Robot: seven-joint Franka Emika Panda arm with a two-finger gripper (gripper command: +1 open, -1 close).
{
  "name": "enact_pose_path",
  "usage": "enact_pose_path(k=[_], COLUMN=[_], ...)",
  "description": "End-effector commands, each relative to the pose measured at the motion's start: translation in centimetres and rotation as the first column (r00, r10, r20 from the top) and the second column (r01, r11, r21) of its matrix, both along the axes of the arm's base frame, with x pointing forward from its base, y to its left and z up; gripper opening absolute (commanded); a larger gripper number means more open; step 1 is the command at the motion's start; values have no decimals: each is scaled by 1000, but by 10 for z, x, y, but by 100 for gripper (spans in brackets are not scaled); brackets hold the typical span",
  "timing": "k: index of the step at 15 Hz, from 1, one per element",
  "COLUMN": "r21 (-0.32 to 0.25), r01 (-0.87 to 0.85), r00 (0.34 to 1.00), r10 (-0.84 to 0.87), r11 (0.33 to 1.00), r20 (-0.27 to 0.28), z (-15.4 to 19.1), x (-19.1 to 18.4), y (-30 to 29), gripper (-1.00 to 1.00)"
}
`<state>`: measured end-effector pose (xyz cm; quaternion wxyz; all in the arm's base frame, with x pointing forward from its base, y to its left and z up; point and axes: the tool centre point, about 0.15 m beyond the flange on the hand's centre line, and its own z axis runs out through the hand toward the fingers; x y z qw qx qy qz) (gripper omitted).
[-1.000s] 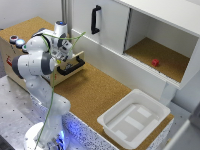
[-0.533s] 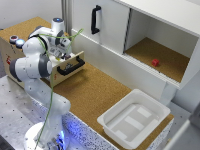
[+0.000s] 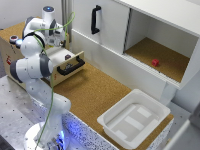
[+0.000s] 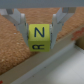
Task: Place the yellow object on top of the drawer
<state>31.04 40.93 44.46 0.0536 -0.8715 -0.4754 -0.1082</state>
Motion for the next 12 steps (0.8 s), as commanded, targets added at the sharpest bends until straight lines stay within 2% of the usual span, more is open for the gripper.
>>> enact_pose_path(k=[1,2,4,6,7,8,12], r21=[-351,-365,-358,-336,-317,-280,-255], r01=[-420,-511,-612,-632,-622,-619,-587], r00=[907,859,791,775,783,783,807], r10=[394,476,554,557,550,551,528], r11=[837,779,705,699,716,734,769], r20=[-147,-188,-261,-300,-292,-290,-265], z=[13,11,4,0,1,2,14], x=[10,5,0,-1,0,1,0], y=[84,91,95,95,93,90,78], gripper=[-100,-100,-100,-100,100,100,100])
